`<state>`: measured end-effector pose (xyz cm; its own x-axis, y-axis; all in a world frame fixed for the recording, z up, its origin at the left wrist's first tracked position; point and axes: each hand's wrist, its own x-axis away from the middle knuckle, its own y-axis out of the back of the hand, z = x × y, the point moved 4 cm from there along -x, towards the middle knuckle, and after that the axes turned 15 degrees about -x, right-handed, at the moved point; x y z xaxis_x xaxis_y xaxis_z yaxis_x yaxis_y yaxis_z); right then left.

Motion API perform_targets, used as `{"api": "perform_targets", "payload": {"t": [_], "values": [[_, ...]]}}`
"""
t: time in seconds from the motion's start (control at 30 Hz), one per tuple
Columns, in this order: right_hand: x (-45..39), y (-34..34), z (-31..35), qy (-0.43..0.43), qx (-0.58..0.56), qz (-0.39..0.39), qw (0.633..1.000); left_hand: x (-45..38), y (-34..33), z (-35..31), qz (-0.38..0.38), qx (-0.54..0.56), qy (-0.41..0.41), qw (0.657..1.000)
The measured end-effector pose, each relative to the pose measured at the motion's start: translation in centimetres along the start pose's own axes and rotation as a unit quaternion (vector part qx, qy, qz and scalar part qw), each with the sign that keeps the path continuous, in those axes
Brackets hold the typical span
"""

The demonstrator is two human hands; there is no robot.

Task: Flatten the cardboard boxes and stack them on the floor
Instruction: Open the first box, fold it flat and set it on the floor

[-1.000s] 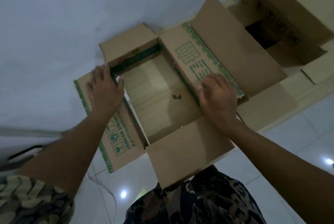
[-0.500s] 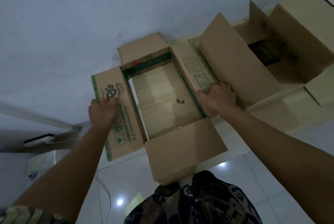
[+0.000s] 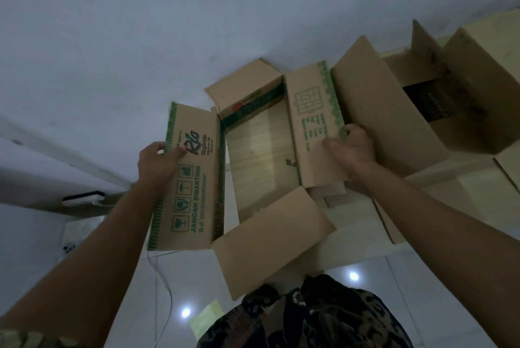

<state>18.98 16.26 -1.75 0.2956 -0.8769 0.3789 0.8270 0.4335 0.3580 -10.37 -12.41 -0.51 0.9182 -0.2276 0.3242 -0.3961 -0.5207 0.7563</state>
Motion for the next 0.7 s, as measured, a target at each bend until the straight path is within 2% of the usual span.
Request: {"api": "perform_targets", "payload": {"t": [0.1, 0.2, 0.3, 0.5, 0.6, 0.7], "values": [[-0.1, -1.3, 2.1, 0.010, -0.052, 0.078, 0.996, 0.9, 0.5, -1.3, 0.042, 0.020, -0.025, 0.999], [0.3, -3.1, 3.6, 0.013, -0.057, 0.144, 0.988, 2.8, 1.0, -3.1, 0.088, 0.012, -0.090, 0.992], [1.3, -4.8, 4.4, 0.017, -0.061, 0.153, 0.986, 5.5, 1.3, -4.8, 0.097, -0.016, -0.170, 0.980], [3.2, -8.1, 6.9, 0.039, -0.103, 0.147, 0.983, 9.9, -0.1, -6.3, 0.101, -0.021, -0.275, 0.956], [3.9, -9.1, 8.4, 0.033, -0.102, 0.155, 0.982, 11.1, -2.0, -6.5, 0.109, -0.023, -0.298, 0.948], [5.1, -10.6, 8.7, -0.037, -0.154, 0.227, 0.961, 12.1, -3.5, -6.7, 0.110, -0.008, -0.274, 0.955]]}}
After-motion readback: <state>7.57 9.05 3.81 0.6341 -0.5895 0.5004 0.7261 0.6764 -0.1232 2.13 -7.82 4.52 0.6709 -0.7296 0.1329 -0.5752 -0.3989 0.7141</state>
